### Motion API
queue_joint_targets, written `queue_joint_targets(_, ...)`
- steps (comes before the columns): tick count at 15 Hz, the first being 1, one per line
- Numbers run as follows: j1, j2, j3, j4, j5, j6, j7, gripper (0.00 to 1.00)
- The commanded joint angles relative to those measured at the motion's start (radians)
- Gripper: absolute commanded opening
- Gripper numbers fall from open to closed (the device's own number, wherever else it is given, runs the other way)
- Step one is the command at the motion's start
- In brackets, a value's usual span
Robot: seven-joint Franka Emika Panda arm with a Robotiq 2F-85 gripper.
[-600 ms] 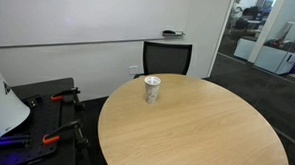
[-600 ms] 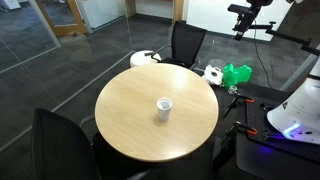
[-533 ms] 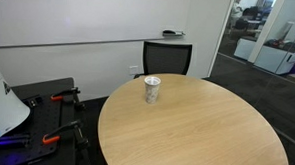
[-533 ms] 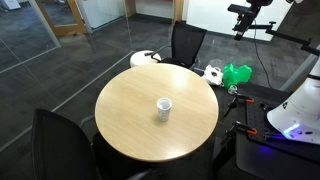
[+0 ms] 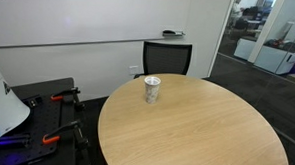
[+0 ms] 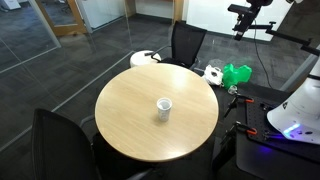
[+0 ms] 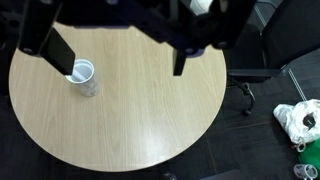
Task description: Remove a marker from the mug and put it on the table
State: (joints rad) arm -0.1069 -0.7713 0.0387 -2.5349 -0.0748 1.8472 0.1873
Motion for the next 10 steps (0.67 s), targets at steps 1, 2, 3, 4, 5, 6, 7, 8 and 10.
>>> queue_joint_targets(1,0.009,0.004,0.000,0.005,-0.015,0.044,-0.007,1.00)
queue_joint_targets(2,0.016,0.012,-0.004,0.008,-0.016,0.074,-0.024,1.00)
queue_joint_targets(3,0.022,0.020,-0.007,0.012,-0.012,0.093,-0.038,1.00)
queue_joint_targets(4,0.026,0.032,-0.005,0.015,-0.020,0.115,-0.052,1.00)
queue_joint_targets(5,0.034,0.046,-0.007,0.020,-0.026,0.135,-0.079,1.00)
queue_joint_targets(6,0.039,0.058,-0.008,0.024,-0.030,0.151,-0.099,1.00)
queue_joint_targets(7,0.051,0.073,-0.012,0.027,-0.036,0.172,-0.139,1.00)
queue_joint_targets(8,0.059,0.090,-0.013,0.030,-0.049,0.193,-0.172,1.00)
queue_joint_targets(10,0.076,0.132,-0.021,0.035,-0.072,0.241,-0.242,1.00)
